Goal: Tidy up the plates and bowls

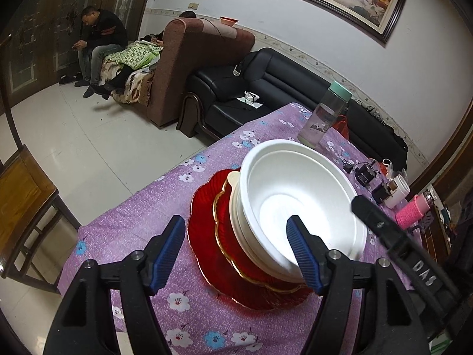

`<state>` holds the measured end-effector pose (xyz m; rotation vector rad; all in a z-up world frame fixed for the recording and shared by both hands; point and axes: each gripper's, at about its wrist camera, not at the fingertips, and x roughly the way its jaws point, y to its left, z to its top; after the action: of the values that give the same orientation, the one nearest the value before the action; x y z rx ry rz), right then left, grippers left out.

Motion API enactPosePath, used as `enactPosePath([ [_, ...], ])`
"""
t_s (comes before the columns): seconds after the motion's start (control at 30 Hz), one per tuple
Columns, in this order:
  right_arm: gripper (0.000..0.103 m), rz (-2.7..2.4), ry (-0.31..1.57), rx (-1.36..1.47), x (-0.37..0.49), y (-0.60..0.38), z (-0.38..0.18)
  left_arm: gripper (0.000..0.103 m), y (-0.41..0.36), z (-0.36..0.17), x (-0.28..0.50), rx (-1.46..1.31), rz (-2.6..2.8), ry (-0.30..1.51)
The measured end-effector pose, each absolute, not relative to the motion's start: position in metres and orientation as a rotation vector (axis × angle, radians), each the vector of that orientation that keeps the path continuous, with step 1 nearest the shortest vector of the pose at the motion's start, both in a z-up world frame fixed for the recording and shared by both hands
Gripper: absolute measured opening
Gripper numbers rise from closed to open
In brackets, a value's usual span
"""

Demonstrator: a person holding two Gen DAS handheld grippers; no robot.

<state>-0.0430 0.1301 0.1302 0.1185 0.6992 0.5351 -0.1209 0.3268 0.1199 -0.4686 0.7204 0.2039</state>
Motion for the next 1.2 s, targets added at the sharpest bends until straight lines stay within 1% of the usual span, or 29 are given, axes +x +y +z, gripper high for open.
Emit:
enactPosePath([
  [0.2, 0.081, 0.503, 0.656, 0.162, -0.059, 0.101, 0.132, 0.082, 0.310, 0.126, -0.137, -0.405, 0.264, 0.661],
  [0.27, 0.082, 0.491, 0.645, 0.170, -0.067, 0.091, 0.129, 0.086, 0.303, 0.129, -0.144, -0.368, 0.292, 0.627],
  [0.33, 0.083, 0.476, 0.635, 0.173, -0.076, 0.081, 0.125, 0.093, 0.290, 0.133, -0.153, -0.318, 0.323, 0.578],
  [0.4, 0.084, 0.463, 0.631, 0.180, -0.083, 0.073, 0.120, 0.097, 0.278, 0.136, -0.159, -0.273, 0.346, 0.549],
  [0.6, 0.084, 0.443, 0.633, 0.184, -0.102, 0.056, 0.108, 0.097, 0.244, 0.129, -0.160, -0.183, 0.334, 0.574],
  [0.73, 0.085, 0.401, 0.614, 0.179, -0.114, 0.044, 0.102, 0.097, 0.233, 0.122, -0.162, -0.169, 0.337, 0.593],
  [0.97, 0.089, 0.329, 0.574, 0.173, -0.125, 0.024, 0.100, 0.097, 0.213, 0.114, -0.163, -0.151, 0.328, 0.627],
  [1.2, 0.091, 0.291, 0.619, 0.197, -0.123, 0.010, 0.087, 0.097, 0.199, 0.110, -0.164, -0.132, 0.317, 0.641],
])
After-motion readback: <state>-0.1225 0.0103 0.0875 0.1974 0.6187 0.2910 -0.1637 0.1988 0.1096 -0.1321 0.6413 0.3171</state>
